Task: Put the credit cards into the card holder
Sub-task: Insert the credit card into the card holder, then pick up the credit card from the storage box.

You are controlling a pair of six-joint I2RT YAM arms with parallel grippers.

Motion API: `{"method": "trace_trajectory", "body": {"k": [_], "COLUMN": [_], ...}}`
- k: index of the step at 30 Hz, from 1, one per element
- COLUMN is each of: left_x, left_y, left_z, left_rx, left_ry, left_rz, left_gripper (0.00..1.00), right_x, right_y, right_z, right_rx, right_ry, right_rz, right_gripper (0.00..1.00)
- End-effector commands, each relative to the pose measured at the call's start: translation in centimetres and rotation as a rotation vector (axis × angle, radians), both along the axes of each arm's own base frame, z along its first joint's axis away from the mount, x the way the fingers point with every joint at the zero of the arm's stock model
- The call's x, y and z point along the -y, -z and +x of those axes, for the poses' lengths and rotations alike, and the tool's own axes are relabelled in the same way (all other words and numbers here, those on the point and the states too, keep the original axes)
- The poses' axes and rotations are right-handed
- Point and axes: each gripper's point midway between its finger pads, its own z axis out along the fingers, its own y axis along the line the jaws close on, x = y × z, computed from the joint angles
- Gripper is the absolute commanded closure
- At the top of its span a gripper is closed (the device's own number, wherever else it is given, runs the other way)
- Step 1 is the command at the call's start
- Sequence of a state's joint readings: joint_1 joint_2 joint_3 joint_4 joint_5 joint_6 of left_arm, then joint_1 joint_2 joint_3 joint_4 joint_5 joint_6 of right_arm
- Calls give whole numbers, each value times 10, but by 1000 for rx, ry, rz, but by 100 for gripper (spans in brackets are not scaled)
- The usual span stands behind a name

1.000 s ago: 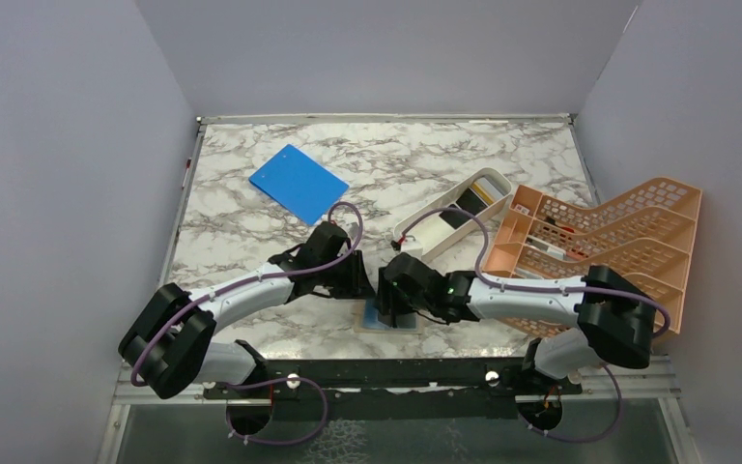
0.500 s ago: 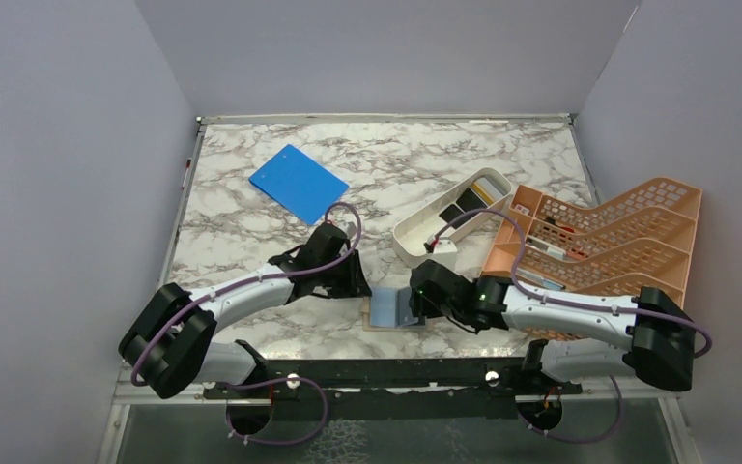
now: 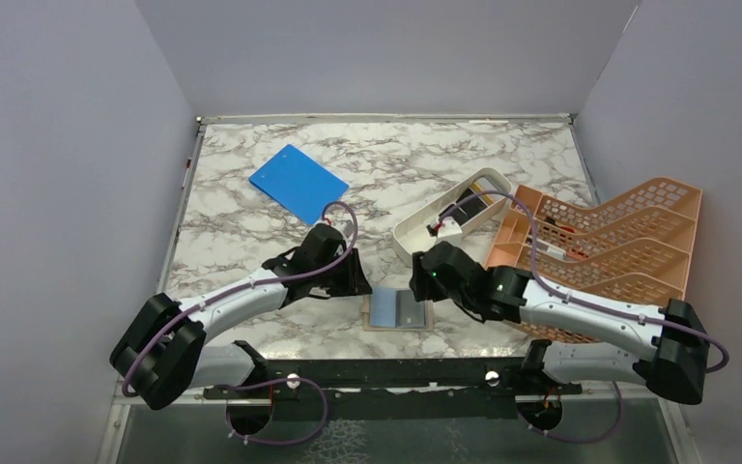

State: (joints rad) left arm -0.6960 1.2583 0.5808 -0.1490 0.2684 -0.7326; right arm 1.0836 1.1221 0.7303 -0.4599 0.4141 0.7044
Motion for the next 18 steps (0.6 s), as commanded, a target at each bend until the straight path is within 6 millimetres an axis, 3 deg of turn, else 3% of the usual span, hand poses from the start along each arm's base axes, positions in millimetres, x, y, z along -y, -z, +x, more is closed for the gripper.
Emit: {"method": "trace_trajectory", "body": {"k": [1,8,13,18], "left_x": [0,-5,-7,-13], "left_y": [-26,-60,-85,-88], "left_z": [12,20,24,25], "left_rx": [128,265,360,407], "left_ry": [11,47,86,120], "left_rz": [-16,-9,-6,38], "left_gripper": [64,63,62,62], "right_x": [-7,21,60,100], "right_y": [-44,-72,-63,-57], "right_z": [39,114,177,230], "right_rx": [136,238,220,229], "right_ry": [-68,-71,8,49], "right_rz": [7,-57,-204,-297], "right_gripper": [42,41,41,40]}}
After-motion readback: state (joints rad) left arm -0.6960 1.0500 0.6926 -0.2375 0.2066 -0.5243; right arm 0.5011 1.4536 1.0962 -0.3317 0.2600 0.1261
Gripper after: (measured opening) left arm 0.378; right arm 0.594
